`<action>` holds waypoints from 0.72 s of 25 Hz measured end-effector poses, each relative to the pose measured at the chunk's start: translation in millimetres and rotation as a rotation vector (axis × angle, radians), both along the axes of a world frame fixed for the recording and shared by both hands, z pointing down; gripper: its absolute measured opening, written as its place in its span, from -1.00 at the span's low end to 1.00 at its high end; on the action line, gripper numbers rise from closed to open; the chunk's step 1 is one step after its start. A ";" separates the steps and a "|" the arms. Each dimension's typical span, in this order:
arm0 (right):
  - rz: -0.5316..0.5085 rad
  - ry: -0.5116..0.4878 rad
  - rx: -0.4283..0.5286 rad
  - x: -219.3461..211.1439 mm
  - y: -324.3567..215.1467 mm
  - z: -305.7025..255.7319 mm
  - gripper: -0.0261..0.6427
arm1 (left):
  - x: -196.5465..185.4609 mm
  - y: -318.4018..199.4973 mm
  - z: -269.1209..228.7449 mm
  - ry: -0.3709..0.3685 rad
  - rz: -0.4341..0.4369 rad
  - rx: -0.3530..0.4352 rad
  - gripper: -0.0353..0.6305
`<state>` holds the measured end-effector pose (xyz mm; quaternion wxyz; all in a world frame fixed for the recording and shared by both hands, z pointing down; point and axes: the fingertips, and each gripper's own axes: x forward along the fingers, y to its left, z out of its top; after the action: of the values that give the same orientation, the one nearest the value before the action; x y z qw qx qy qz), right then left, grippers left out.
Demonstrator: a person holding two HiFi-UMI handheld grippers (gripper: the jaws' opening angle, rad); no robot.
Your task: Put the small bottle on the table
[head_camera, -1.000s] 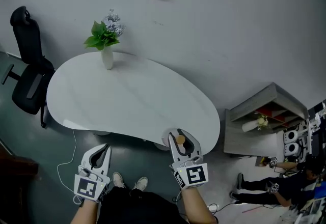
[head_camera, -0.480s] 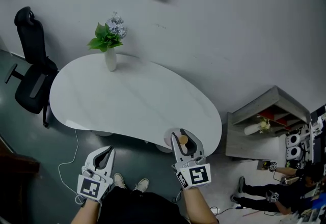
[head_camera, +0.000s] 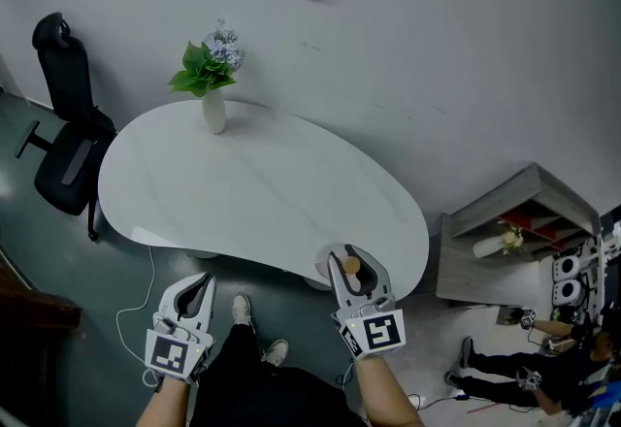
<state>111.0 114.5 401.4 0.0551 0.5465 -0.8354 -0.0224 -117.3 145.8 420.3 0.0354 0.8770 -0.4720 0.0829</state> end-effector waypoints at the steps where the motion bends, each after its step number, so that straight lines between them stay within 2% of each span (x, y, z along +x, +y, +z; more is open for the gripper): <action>1: 0.003 0.003 -0.001 -0.6 -2.8 1.3 -0.59 | 0.6 -5.5 1.4 0.001 0.007 0.000 -0.88; 7: 0.044 0.021 -0.018 -1.0 -28.2 5.9 -0.59 | 7.9 -49.6 9.1 0.058 0.081 0.003 -0.88; 18: 0.142 0.046 -0.072 -11.3 -84.0 10.3 -0.59 | -5.3 -148.7 19.1 0.084 0.183 -0.035 -0.88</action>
<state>99.7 30.5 411.7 0.0953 0.6014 -0.7932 -0.0007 -122.6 -2.9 439.4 0.0627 0.9183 -0.3867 0.0569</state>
